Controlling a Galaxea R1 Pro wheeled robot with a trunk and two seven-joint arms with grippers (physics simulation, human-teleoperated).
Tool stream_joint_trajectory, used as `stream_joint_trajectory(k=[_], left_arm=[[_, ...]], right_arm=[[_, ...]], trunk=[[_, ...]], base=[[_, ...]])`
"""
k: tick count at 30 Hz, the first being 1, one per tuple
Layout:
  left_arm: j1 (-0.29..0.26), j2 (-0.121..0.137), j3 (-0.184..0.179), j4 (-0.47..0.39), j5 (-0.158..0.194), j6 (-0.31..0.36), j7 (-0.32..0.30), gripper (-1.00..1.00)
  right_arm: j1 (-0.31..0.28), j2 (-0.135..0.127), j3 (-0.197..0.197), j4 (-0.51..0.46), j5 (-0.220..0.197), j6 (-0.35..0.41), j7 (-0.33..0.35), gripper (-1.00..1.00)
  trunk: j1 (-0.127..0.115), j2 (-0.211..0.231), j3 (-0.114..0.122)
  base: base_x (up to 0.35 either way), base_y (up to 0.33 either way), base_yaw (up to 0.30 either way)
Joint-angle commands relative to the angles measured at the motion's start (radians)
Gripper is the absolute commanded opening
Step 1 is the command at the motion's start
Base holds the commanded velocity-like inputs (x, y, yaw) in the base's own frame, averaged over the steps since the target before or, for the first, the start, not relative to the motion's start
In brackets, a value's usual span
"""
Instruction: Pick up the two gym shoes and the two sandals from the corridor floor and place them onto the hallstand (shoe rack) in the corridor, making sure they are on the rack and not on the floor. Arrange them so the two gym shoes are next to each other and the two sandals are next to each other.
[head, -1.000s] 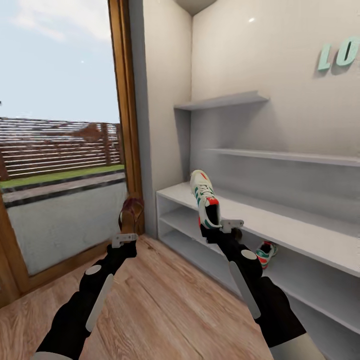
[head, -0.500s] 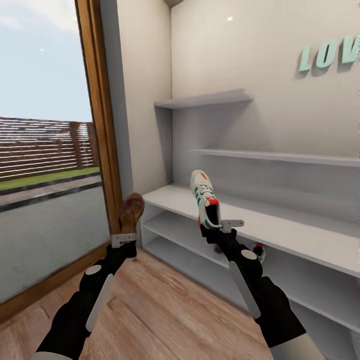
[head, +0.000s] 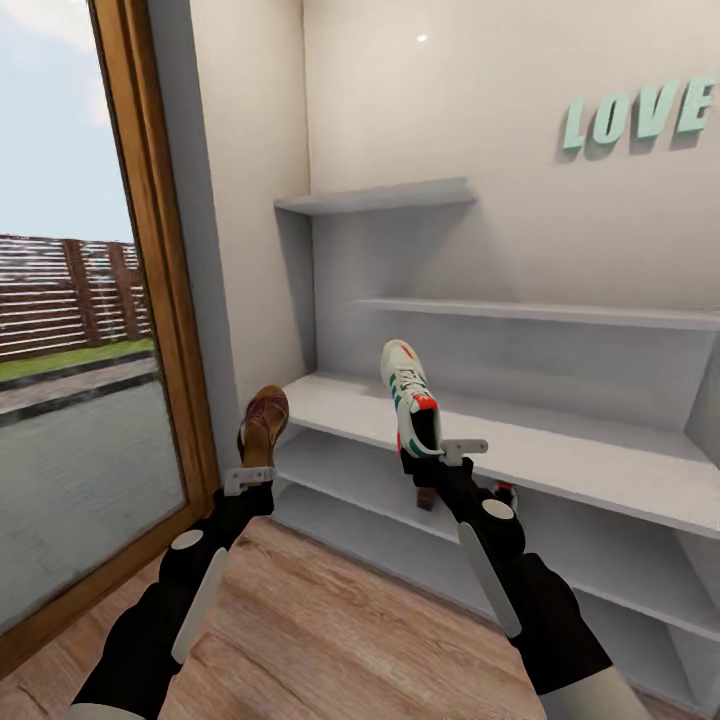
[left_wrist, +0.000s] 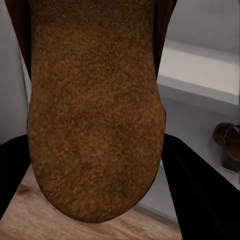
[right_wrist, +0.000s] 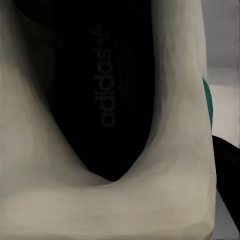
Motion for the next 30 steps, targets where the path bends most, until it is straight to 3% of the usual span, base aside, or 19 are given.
stream_joint_trajectory(k=[1, 30], left_arm=[[0.000, 0.001, -0.001, -0.001, 0.008, 0.005, 0.003, -1.00], [0.000, -0.005, -0.001, -0.001, 0.008, 0.004, 0.003, -1.00]], right_arm=[[-0.001, 0.000, 0.002, -0.001, -0.011, 0.004, -0.010, -1.00], [-0.001, 0.000, 0.002, -0.001, -0.011, 0.004, -0.010, -1.00]], trunk=[[0.000, -0.001, -0.001], [0.000, -0.001, -0.001]], base=[[0.013, 0.310, -0.296], [0.001, 0.314, -0.296]])
